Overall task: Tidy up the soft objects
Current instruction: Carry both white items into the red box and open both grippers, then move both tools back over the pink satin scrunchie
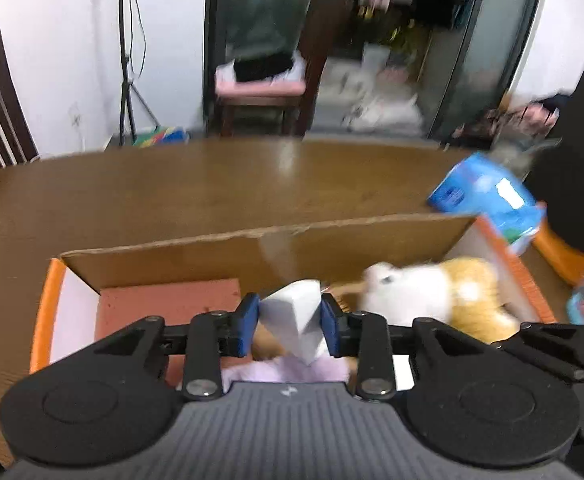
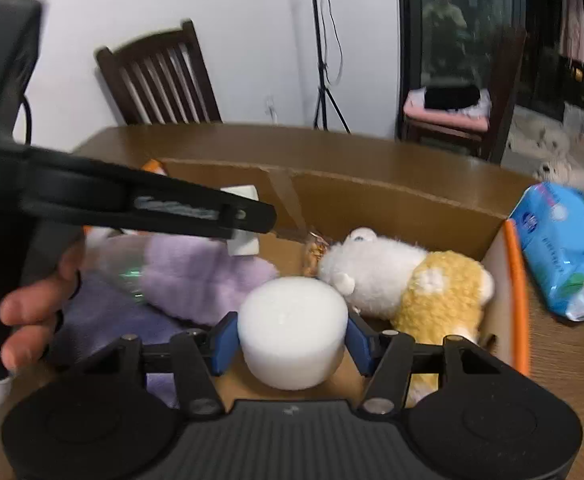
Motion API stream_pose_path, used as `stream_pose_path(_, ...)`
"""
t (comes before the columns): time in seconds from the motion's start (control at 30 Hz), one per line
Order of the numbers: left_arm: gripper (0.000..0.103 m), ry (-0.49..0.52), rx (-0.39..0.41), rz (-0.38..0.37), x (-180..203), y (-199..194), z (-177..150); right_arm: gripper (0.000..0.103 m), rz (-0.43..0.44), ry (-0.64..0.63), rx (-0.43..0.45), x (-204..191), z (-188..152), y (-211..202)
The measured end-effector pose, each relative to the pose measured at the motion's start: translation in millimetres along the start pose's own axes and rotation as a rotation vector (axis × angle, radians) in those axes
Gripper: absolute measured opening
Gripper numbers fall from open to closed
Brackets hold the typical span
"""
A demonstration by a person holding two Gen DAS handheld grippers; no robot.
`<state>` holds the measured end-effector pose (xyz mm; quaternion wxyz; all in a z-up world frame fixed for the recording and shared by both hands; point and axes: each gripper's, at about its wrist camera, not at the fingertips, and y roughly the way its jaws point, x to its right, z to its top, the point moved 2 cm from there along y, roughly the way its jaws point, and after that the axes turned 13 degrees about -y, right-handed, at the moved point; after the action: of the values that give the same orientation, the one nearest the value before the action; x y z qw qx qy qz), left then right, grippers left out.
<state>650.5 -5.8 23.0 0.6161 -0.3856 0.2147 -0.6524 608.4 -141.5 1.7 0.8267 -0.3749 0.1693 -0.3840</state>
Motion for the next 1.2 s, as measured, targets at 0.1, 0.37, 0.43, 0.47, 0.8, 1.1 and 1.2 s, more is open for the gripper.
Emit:
stream_pose_path(0.1, 0.056, -0.008, -0.013, -0.008, -4, 10, 3, 0.058, 0.011, 0.026, -0.024, 2, 1, 10)
stream_pose_path(0.37, 0.07, -0.06, 0.055, -0.023, -18, -24, 3, 0.07, -0.002, 0.036, 0.027, 4, 9, -1)
stream_pose_path(0.43, 0.072, -0.061, 0.088, -0.036, -22, -48, 0, 0.07, -0.001, 0.039, 0.055, 5, 8, -16)
stream_pose_path(0.47, 0.073, -0.057, 0.107, -0.037, -24, -60, -3, 0.07, -0.007, 0.035, 0.071, 5, 7, -26)
stream_pose_path(0.8, 0.085, 0.012, 0.354, -0.023, -25, -194, -74, 0.071, -0.16, 0.049, 0.233, 14, -35, -152)
stream_pose_path(1.1, 0.089, -0.131, 0.348, -0.094, -34, -254, -269, 0.08, -0.082, 0.156, 0.414, -57, -187, -222)
stream_pose_path(1.2, 0.089, -0.142, 0.28, -0.1, -40, -255, -309, 0.08, -0.049, 0.249, 0.392, -66, -234, -224)
